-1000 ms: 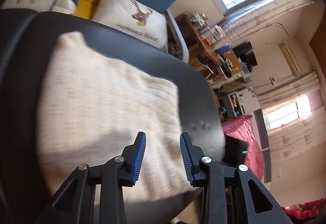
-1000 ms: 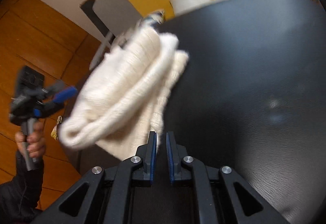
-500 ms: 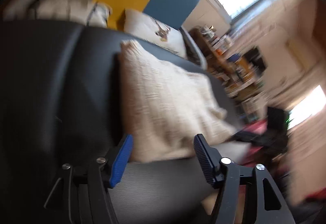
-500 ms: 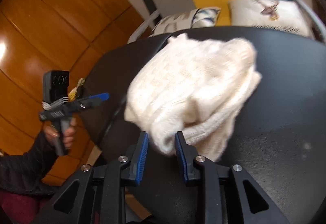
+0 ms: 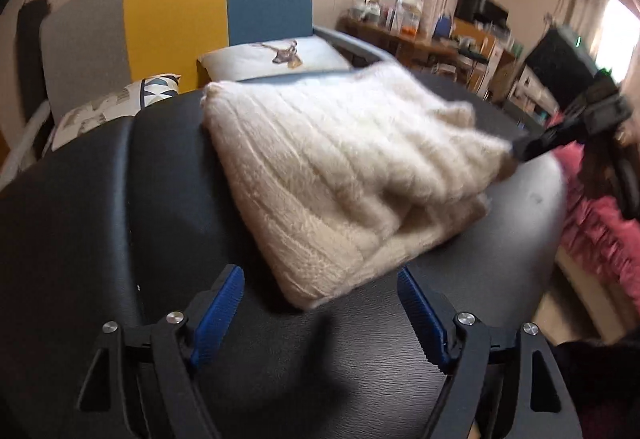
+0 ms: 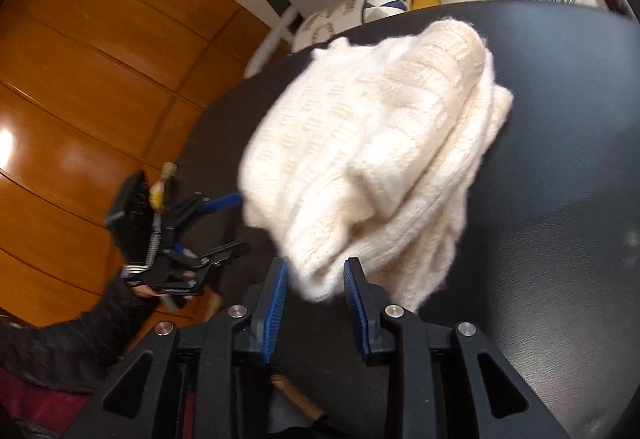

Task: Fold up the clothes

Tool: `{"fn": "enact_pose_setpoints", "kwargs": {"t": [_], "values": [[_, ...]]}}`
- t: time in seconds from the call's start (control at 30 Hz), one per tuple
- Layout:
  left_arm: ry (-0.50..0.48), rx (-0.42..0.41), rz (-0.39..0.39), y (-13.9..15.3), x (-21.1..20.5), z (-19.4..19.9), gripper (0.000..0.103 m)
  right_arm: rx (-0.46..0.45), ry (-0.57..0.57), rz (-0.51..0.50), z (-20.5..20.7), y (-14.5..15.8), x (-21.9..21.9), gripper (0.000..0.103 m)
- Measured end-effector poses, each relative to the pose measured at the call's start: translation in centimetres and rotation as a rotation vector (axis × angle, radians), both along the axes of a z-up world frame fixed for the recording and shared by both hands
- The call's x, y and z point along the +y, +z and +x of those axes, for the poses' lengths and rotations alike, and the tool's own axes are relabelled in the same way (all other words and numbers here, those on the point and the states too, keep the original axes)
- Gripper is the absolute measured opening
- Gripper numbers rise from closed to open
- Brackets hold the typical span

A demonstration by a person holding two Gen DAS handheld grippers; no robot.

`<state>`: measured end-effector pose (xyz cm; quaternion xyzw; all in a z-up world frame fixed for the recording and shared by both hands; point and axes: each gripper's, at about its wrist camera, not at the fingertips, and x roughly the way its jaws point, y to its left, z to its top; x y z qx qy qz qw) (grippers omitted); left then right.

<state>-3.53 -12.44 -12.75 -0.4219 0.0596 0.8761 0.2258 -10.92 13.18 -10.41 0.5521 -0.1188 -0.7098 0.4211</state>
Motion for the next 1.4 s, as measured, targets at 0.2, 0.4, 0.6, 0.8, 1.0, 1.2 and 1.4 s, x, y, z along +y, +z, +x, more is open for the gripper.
{"fn": "enact_pose_setpoints", "kwargs": {"t": [0.2, 0.4, 0.6, 0.8, 1.0, 1.2, 1.4], "values": [[-0.031, 0.011, -0.079, -1.1, 1.5, -0.8, 0.080, -0.005, 0.050, -0.026, -0.3, 0.1, -0.5, 0.038], [-0.056, 0.017, -0.112, -1.9, 2.0, -1.1, 0.063, 0.060, 0.092, 0.046, 0.4, -0.4, -2.5, 0.018], [-0.033, 0.005, -0.100, -1.7, 0.8, -1.8, 0.019, 0.125, 0.143, 0.029, 1.7, 1.6, -2.9, 0.005], [-0.035, 0.026, -0.100, -1.1, -0.4, -1.3, 0.015, 0.123, 0.132, -0.076, 1.6, 2.7, 0.5, 0.005], [-0.013, 0.007, -0.054, -0.9, -1.1, -1.3, 0.014, 0.036, 0.159, 0.004, 2.7, -2.6, -0.1, 0.005], [-0.020, 0.017, -0.151, -1.5, -1.2, -1.4, 0.014, 0.028, 0.116, 0.080, 2.4, -4.2, 1.4, 0.004], [-0.057, -0.038, -0.082, -1.0, -1.6, -0.6, 0.016, 0.041, 0.139, 0.113, 2.5, -4.0, 1.1, 0.004]]}}
